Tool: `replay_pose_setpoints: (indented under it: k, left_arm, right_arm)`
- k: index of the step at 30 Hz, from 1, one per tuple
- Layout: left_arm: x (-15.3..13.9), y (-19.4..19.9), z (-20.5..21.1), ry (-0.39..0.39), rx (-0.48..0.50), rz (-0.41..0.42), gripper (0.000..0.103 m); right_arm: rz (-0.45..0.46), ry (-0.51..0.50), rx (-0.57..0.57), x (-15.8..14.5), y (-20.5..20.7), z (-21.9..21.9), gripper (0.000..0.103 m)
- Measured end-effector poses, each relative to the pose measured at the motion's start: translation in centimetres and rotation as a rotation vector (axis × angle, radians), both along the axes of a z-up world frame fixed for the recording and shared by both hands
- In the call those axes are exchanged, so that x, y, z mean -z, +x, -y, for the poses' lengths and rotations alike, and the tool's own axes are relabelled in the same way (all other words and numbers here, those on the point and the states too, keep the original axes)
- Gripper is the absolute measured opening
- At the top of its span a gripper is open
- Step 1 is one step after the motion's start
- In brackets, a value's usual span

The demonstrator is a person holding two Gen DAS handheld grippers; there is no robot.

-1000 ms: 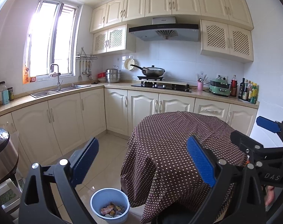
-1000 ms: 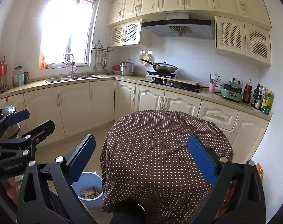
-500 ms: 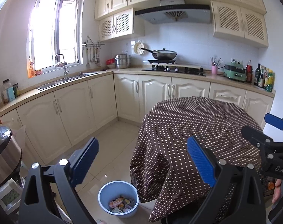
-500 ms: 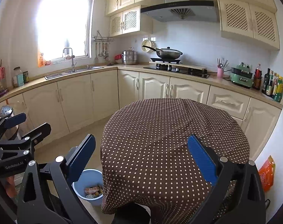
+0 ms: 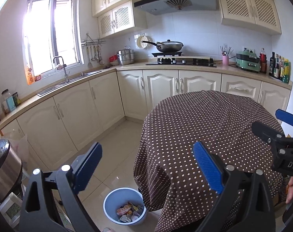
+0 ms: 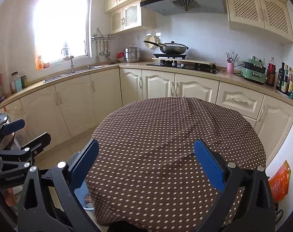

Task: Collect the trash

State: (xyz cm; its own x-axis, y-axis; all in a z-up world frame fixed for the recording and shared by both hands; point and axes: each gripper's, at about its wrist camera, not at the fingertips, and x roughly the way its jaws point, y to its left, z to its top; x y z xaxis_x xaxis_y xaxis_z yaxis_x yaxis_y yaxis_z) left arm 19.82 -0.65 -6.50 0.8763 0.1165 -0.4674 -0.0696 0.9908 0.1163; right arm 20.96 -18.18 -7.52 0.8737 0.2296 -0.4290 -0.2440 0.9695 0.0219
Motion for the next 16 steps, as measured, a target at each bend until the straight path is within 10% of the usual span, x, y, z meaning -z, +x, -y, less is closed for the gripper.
replay_pose_setpoints:
  k: [16]
  left_arm:
    - [2.8,9.4,6.1,-0.006,0.052,-0.096,0.094]
  right_arm:
    - [-0.085,-0.062,0.096,2.8,7.2,7.2,0.096]
